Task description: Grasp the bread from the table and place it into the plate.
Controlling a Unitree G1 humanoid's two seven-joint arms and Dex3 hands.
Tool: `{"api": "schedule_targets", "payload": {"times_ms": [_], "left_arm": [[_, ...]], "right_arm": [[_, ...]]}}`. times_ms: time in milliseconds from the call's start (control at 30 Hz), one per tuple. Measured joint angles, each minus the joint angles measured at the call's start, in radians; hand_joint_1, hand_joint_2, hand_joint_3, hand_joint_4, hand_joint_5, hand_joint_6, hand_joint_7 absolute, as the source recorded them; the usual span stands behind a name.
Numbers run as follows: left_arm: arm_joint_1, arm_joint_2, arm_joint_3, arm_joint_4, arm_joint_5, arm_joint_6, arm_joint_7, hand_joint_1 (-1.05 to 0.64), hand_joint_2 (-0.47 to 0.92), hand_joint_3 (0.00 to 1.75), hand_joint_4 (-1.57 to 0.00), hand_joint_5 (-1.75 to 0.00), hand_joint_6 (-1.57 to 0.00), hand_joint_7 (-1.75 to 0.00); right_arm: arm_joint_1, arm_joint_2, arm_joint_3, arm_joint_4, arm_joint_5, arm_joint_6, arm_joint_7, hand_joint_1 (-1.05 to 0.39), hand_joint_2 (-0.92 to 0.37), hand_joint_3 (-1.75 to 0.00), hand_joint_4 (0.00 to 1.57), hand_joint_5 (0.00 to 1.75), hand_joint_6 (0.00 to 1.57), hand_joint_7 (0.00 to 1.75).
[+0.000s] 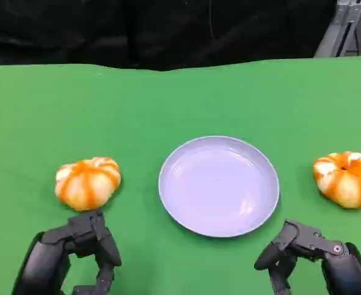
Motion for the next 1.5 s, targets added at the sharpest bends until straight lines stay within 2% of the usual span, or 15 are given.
{"api": "schedule_targets", "payload": {"times_ms": [733, 800, 900, 967, 1033, 1133, 1200, 1333, 1500], "left_arm": [[-0.001, 0.000, 0.000, 0.000, 0.003, 0.000, 0.000, 0.02, 0.28, 1.52, -0.86, -1.74, -0.83, -1.57], [-0.001, 0.000, 0.000, 0.001, 0.004, 0.000, 0.000, -0.02, 0.44, 1.23, -0.78, -1.50, -0.76, -1.29], [-0.002, 0.005, 0.000, -0.001, 0.005, 0.008, -0.001, -0.16, 0.76, 0.56, -0.64, -1.15, -0.71, -0.74], [-0.004, 0.023, 0.000, -0.006, 0.012, 0.043, -0.006, -0.25, 0.89, 0.27, -0.56, -0.90, -0.66, -0.44], [-0.011, 0.047, 0.000, -0.012, 0.032, 0.081, -0.017, -0.29, 0.91, 0.20, -0.54, -0.81, -0.65, -0.34], [-0.022, 0.060, 0.000, -0.019, 0.039, 0.112, -0.019, -0.29, 0.92, 0.18, -0.53, -0.78, -0.65, -0.30], [-0.023, 0.067, 0.000, -0.033, 0.066, 0.135, -0.018, -0.42, 0.92, 0.12, -0.38, -0.68, -0.49, -0.18], [-0.054, 0.157, -0.002, -0.150, 0.285, 0.285, -0.018, -0.42, 0.92, 0.09, -0.27, -0.59, -0.35, -0.07], [-0.164, 0.244, -0.016, -0.173, 0.487, 0.405, -0.018, -0.44, 0.92, 0.04, -0.25, -0.47, -0.31, -0.03]], "right_arm": [[0.001, 0.001, 0.000, 0.000, 0.002, 0.000, 0.000, -0.02, -0.31, -1.33, 0.85, 1.61, 0.84, 1.30], [0.001, 0.001, 0.001, 0.000, 0.002, 0.000, 0.000, -0.01, -0.31, -1.34, 0.85, 1.62, 0.84, 1.30], [0.001, 0.001, 0.001, 0.000, 0.002, -0.001, 0.000, -0.01, -0.30, -1.35, 0.85, 1.63, 0.84, 1.30], [0.000, 0.000, 0.000, 0.001, 0.002, -0.004, 0.000, 0.00, -0.30, -1.35, 0.84, 1.63, 0.84, 1.30], [0.000, 0.001, 0.000, 0.001, 0.005, -0.004, 0.000, 0.00, -0.30, -1.35, 0.84, 1.63, 0.84, 1.31], [0.000, 0.001, 0.000, 0.001, 0.007, -0.004, 0.000, 0.00, -0.29, -1.36, 0.84, 1.63, 0.84, 1.31], [0.000, 0.001, 0.000, 0.002, 0.007, -0.004, 0.000, 0.01, -0.29, -1.38, 0.84, 1.63, 0.84, 1.33], [0.001, 0.004, 0.000, 0.011, 0.008, -0.008, -0.002, 0.01, -0.29, -1.38, 0.84, 1.64, 0.83, 1.33], [-0.002, 0.009, 0.000, 0.020, 0.008, -0.013, -0.005, 0.01, -0.29, -1.39, 0.84, 1.64, 0.83, 1.34]]}}
